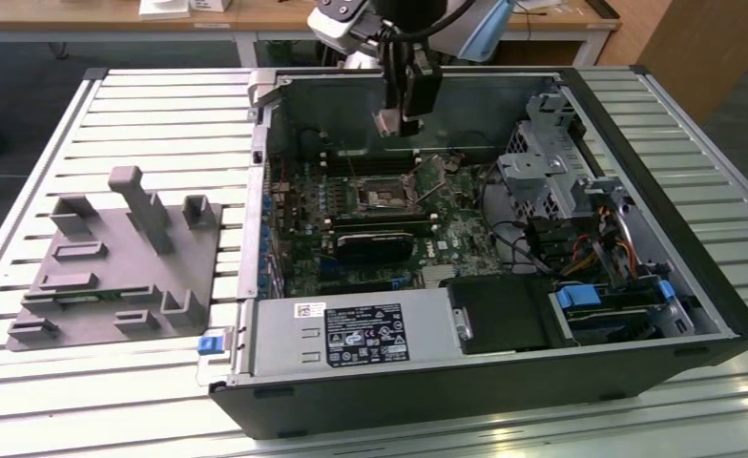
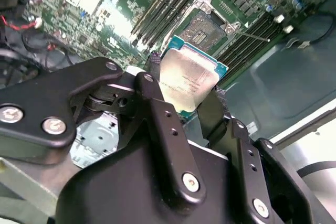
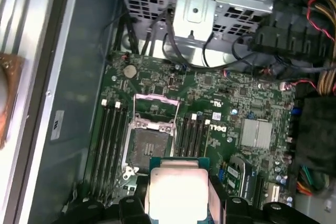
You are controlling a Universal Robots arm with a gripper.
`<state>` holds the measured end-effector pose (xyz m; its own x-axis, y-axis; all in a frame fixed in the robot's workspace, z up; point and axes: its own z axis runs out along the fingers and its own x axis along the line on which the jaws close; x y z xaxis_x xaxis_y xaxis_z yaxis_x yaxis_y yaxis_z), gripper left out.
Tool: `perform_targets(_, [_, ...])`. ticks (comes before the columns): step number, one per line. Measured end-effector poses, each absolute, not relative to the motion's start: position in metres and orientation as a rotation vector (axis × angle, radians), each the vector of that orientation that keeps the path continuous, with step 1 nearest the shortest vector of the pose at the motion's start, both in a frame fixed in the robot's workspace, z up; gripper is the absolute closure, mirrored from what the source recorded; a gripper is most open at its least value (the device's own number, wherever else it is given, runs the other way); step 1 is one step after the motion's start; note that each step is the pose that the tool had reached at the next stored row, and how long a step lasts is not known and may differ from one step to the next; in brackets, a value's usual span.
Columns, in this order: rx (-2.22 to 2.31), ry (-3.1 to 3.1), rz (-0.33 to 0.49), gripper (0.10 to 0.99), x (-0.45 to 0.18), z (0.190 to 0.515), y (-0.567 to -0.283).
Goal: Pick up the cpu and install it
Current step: 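Place the cpu into insertion slot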
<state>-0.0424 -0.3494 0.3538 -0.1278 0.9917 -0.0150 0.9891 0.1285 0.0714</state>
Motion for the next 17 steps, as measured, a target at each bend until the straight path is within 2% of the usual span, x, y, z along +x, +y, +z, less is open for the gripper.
perform_targets(17, [2.132, 2.229, 0.058, 0.553, -0.042, 0.331, -0.33])
